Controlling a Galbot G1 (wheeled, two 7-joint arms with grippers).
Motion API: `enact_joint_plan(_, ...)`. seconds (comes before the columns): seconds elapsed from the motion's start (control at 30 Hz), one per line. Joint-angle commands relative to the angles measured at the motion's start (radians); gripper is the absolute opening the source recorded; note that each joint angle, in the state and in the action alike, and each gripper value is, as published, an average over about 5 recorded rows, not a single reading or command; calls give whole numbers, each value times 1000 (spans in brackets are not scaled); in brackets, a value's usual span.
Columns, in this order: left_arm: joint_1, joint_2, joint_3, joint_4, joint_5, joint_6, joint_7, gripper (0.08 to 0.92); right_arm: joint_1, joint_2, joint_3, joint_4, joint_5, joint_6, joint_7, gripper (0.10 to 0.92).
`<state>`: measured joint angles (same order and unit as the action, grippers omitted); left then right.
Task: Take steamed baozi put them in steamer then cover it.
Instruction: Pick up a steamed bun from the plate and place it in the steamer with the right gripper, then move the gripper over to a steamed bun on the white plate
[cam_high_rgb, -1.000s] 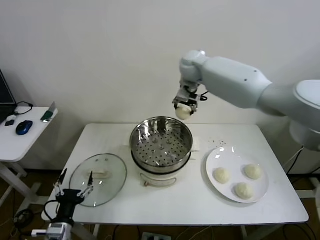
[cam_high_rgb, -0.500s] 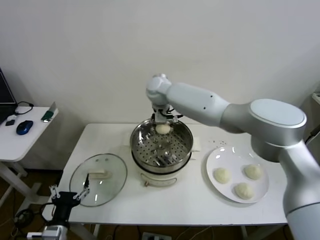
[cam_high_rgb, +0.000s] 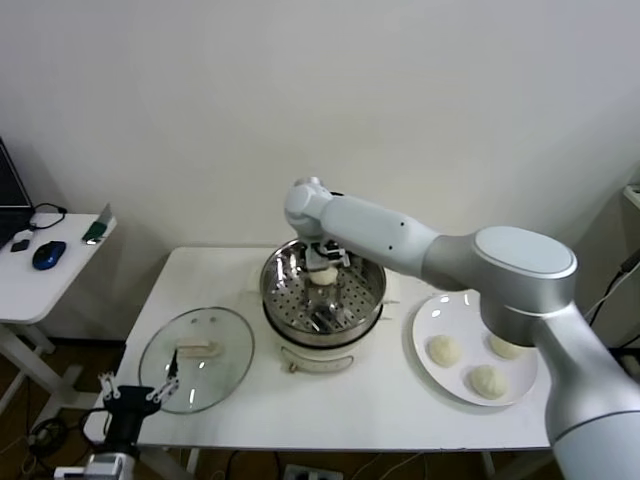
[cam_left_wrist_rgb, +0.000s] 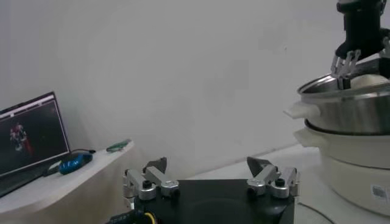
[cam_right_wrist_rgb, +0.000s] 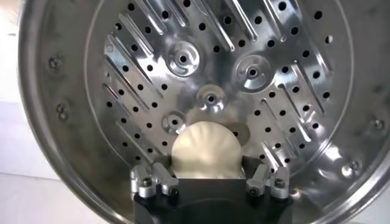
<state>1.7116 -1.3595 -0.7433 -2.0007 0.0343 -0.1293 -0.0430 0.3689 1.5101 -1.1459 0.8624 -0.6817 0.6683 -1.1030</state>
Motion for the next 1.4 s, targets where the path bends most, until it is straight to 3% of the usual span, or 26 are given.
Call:
enact_joint_plan(0.03, 1, -1, -1, -1, 0, 0, 0, 823, -22, 7, 15, 1, -37, 8, 10, 822)
enact_joint_plan(0.23, 4, -3, -5, -6, -2, -1, -1, 823, 36, -56, 28, 90, 20, 5, -5, 823)
enact_joint_plan(0.5, 15, 4, -5, -23, 4, 2, 0, 823, 196, -250, 21, 262, 243, -89, 3, 823)
enact_joint_plan(0.63, 12, 9, 0, -41, 5, 12, 1, 823, 297, -423, -96, 361, 463, -275, 25, 823)
enact_joint_plan(0.8, 11, 4, 9, -54, 8, 18, 1, 823, 471, -614, -317, 484, 881, -623, 52, 823)
enact_joint_plan(0.93, 21, 2, 11, -59, 8, 14, -1, 823, 519, -743, -409, 541, 1070, -824, 42, 823)
enact_joint_plan(1.17, 26, -1, 14, -66, 9, 17, -10, 823, 408, -954, -421, 584, 1037, -899, 44, 823)
enact_joint_plan(1.4, 16, -13, 24, -79, 18, 31, -17, 823, -14, -1079, -130, 592, 919, -954, 76, 823)
